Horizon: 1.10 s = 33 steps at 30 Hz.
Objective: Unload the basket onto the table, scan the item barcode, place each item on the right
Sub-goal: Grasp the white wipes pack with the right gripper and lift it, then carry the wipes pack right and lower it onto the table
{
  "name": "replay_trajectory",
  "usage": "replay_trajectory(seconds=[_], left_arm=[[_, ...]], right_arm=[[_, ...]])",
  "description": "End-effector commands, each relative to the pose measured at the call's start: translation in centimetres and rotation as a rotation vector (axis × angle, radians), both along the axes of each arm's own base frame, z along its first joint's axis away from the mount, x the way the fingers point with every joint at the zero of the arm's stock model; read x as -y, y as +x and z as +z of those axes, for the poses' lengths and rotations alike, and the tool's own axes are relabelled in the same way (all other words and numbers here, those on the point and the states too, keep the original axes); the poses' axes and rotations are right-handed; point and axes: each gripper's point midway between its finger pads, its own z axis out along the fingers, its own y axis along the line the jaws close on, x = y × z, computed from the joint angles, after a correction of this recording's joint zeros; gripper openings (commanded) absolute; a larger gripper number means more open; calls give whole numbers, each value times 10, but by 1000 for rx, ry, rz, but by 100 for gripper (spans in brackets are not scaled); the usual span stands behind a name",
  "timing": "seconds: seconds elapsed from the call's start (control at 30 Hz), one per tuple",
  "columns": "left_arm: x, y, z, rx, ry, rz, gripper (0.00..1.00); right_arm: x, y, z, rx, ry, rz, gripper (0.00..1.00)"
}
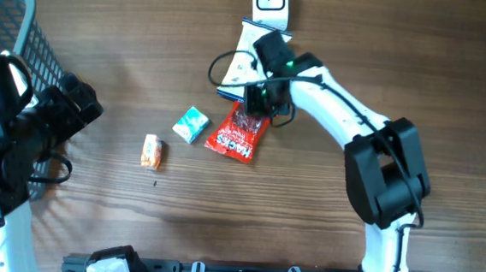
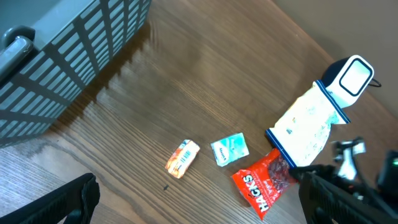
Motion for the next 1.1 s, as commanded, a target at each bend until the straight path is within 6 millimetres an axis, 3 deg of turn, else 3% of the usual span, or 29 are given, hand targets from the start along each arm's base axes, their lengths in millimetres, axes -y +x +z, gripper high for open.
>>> replay_trajectory(seconds=[0.0,0.07,0.13,0.23,0.37,0.43,0.53,0.63,0.67,0.73,0.83,0.9,0.97,1.07], left_arm=[[2,1,2,8,-4,-8,100],[2,1,2,8,-5,-8,100],[2,1,2,8,-5,-8,100],[2,1,2,8,-4,-8,100],[2,1,2,8,-5,-8,100],[2,1,2,8,-4,-8,100],[2,1,2,8,-5,-8,100],[2,1,2,8,-4,-8,100],[2,1,2,8,-4,-8,100],[2,1,2,8,-4,-8,100],[2,1,2,8,-5,-8,100],[2,1,2,8,-5,-8,100],[2,1,2,8,-4,-8,100],[2,1,2,8,-4,-8,100]], right_arm=[[11,-23,-31,-60,-73,13,4],[10,-38,-39,-102,-72,23,4],[-7,-57,-34,-176,13,69,4],[-45,-84,-12,-243,193,190,4],[-58,-105,4,-253,216,260,4],[-59,-107,21,-225,223,269,4],[-50,-78,61,-53,217,242,4],[-30,-20,108,250,171,152,4],[-21,10,123,385,136,88,4],[-12,55,134,575,88,-2,4],[-26,81,114,639,112,-12,4],[-28,96,88,650,84,-34,4],[-21,106,46,621,16,-79,4],[-10,107,16,594,-67,-96,4]])
